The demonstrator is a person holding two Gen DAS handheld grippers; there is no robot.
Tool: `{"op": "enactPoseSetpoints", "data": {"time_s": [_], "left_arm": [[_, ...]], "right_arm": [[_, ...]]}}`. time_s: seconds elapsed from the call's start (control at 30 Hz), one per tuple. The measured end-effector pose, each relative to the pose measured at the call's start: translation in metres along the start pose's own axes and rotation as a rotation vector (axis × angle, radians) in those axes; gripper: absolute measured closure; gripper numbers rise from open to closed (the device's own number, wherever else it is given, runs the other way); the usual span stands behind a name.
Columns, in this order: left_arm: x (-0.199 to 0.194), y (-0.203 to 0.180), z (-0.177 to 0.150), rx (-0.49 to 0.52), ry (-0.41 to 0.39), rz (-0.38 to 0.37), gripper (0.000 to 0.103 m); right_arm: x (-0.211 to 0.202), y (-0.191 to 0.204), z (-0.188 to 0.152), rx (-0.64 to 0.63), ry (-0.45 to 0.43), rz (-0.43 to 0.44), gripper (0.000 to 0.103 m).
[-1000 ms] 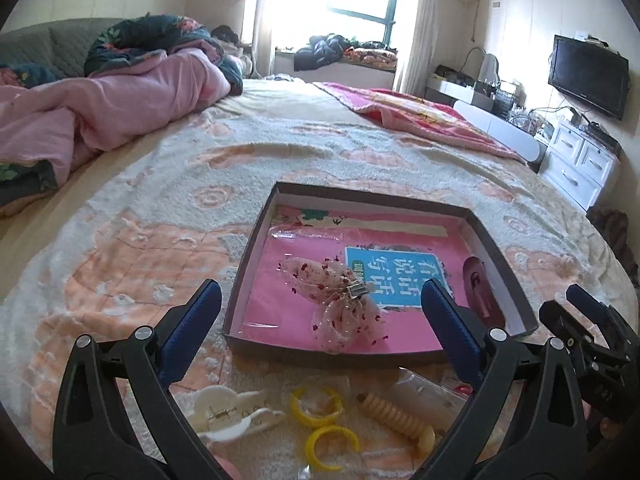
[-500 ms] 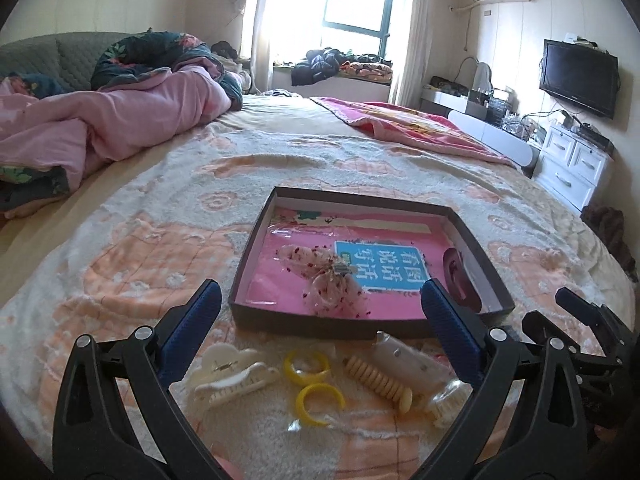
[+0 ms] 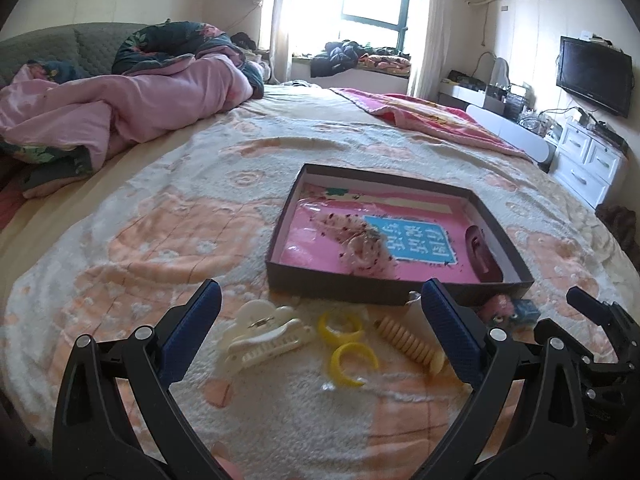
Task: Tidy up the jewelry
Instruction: 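Move left tool toward the white claw clip beside the box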
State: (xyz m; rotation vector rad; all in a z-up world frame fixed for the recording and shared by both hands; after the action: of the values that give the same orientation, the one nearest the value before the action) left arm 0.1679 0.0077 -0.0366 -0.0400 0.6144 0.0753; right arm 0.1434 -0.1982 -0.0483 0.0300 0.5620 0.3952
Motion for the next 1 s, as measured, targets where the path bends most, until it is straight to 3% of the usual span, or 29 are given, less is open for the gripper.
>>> {"op": "enactPoseSetpoints", "data": {"time_s": [0.63, 1.0], "left_arm": [[-0.005, 0.046, -0.018, -0.024, 0.041, 0.079, 0.011], [0.022, 0.058, -0.033, -0.013, 0.111, 0.095, 0.012]], "right_arm": [[0.006, 0.04, -0.015, -0.094, 0.043, 0.076, 0.015], [0.022, 0.053, -0.031, -0.152, 0.075, 0.07, 0.016]]}}
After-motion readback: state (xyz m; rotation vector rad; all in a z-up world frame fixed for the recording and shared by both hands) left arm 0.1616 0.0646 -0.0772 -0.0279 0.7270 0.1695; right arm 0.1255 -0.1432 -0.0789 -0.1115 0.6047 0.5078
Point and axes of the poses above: each gripper's, at about its wrist camera, not at the fingertips, and x roughly the way its jaws point, y to its left, z to its top, the point moved 5 cm from there along x, roughly the way its jaws point, and after that the axes turned 8 degrees about z, right-handed, at the moved point
